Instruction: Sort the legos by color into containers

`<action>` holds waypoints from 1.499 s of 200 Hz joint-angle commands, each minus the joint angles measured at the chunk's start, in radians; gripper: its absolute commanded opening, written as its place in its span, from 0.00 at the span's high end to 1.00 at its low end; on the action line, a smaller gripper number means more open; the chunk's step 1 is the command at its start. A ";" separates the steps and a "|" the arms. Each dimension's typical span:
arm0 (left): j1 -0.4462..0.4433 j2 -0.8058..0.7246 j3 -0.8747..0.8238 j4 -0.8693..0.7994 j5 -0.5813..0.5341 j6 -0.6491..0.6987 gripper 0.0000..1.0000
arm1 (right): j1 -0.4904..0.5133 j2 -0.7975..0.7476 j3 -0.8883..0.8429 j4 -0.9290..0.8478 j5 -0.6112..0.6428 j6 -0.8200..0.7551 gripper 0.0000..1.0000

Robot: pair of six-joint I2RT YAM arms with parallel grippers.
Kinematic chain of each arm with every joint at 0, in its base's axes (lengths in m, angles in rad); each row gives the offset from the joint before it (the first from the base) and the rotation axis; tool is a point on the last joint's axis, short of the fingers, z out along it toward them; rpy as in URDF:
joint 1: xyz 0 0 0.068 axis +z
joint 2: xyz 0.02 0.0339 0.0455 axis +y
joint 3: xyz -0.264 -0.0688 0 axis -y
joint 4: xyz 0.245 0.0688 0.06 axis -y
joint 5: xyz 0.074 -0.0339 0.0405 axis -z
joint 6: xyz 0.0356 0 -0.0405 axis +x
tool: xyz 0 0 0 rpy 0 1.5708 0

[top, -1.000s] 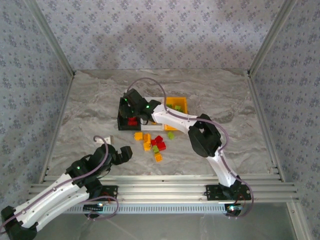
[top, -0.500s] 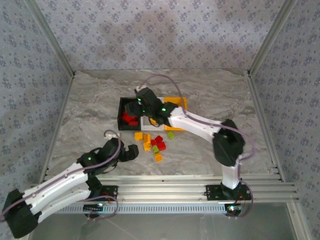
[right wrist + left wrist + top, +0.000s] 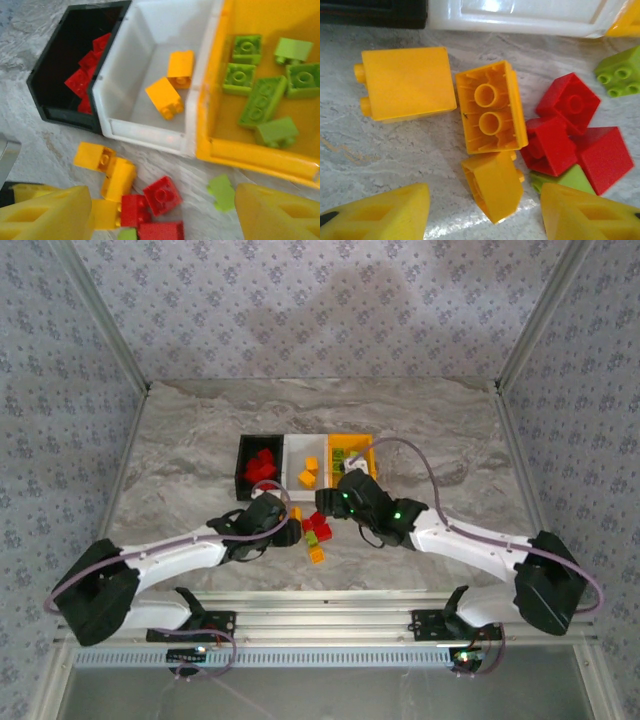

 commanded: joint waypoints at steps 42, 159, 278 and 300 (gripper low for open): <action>-0.006 0.149 0.048 0.078 0.005 0.037 0.52 | 0.006 -0.145 -0.080 -0.008 0.082 0.047 0.22; -0.019 -0.137 0.139 -0.193 -0.079 0.022 0.77 | -0.003 -0.237 -0.158 -0.013 0.108 0.084 0.22; 0.138 0.536 0.779 -0.236 -0.126 0.166 0.71 | 0.001 -0.262 -0.215 -0.071 0.083 0.130 0.21; 0.140 0.563 0.821 -0.249 -0.118 0.165 0.54 | 0.004 -0.274 -0.227 -0.087 0.087 0.136 0.20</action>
